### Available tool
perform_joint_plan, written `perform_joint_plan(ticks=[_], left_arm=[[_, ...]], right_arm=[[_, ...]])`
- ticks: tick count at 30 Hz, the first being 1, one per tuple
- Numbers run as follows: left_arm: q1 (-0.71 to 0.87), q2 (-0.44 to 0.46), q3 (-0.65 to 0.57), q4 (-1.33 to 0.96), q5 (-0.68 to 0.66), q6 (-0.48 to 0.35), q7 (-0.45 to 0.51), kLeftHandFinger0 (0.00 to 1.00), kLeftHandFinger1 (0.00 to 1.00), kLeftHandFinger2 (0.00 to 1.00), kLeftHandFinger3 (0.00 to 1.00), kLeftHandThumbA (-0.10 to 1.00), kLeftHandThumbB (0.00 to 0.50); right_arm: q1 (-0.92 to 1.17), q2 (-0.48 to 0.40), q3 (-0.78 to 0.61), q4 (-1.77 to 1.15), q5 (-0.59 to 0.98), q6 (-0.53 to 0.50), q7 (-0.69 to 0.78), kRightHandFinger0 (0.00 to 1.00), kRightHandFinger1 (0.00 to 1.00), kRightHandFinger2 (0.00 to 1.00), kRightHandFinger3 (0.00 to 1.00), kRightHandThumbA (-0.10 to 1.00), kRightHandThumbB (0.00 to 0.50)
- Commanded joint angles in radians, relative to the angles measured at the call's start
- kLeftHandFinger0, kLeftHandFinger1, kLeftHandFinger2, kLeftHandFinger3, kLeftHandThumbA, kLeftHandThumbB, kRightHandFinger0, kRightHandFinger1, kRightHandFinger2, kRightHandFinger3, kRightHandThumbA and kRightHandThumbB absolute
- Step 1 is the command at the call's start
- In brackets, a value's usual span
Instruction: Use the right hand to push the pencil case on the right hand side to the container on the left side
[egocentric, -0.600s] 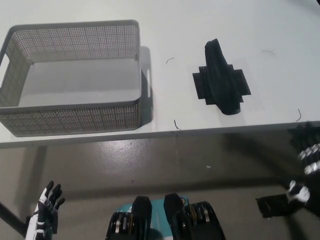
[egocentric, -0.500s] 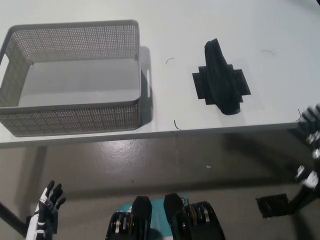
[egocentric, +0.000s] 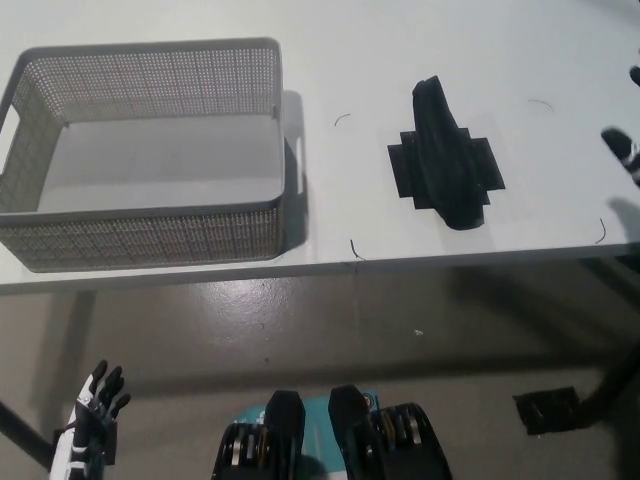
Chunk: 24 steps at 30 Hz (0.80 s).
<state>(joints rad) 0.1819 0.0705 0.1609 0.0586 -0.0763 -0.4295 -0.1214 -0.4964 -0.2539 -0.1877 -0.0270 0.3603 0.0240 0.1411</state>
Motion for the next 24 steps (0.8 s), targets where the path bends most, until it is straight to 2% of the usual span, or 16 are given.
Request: perform_joint_plan(ticks=[1, 7, 12, 13, 19, 21, 24], left_arm=[[0.003, -0.005, 0.001, -0.027, -0.029, -0.04, -0.041, 1.0, 1.0, 1.0, 1.0, 1.0, 0.304], [0.008, -0.01, 0.004, -0.035, -0.014, -0.04, -0.035, 1.0, 1.0, 1.0, 1.0, 1.0, 0.302], [0.015, -0.013, 0.005, -0.038, -0.021, -0.04, -0.045, 1.0, 1.0, 1.0, 1.0, 1.0, 0.308], [0.018, -0.014, 0.004, -0.04, -0.017, -0.04, -0.044, 1.0, 1.0, 1.0, 1.0, 1.0, 0.306], [0.037, -0.02, 0.005, -0.053, -0.003, -0.04, -0.038, 1.0, 1.0, 1.0, 1.0, 1.0, 0.302], [0.044, -0.023, 0.005, -0.055, -0.003, -0.04, -0.038, 1.0, 1.0, 1.0, 1.0, 1.0, 0.305], [0.052, -0.028, 0.004, -0.056, -0.013, -0.04, -0.047, 1.0, 1.0, 1.0, 1.0, 1.0, 0.305]], right_arm=[[-0.129, -0.013, -0.023, 0.133, 0.069, 0.031, 0.026, 1.0, 1.0, 1.0, 1.0, 1.0, 0.249], [-0.326, -0.027, -0.026, 0.478, 0.04, -0.018, 0.045, 1.0, 1.0, 1.0, 1.0, 1.0, 0.225], [-0.459, -0.038, -0.033, 0.745, 0.029, -0.082, 0.064, 1.0, 1.0, 1.0, 1.0, 1.0, 0.245], [-0.495, -0.041, -0.036, 0.818, 0.03, -0.101, 0.073, 1.0, 1.0, 1.0, 1.0, 1.0, 0.23], [-0.615, -0.044, -0.039, 1.076, 0.016, -0.174, 0.091, 1.0, 1.0, 1.0, 1.0, 1.0, 0.259], [-0.658, -0.042, -0.036, 1.167, 0.003, -0.187, 0.07, 1.0, 1.0, 1.0, 1.0, 1.0, 0.29], [-0.696, -0.039, -0.034, 1.258, -0.001, -0.204, 0.069, 1.0, 1.0, 1.0, 1.0, 1.0, 0.295]])
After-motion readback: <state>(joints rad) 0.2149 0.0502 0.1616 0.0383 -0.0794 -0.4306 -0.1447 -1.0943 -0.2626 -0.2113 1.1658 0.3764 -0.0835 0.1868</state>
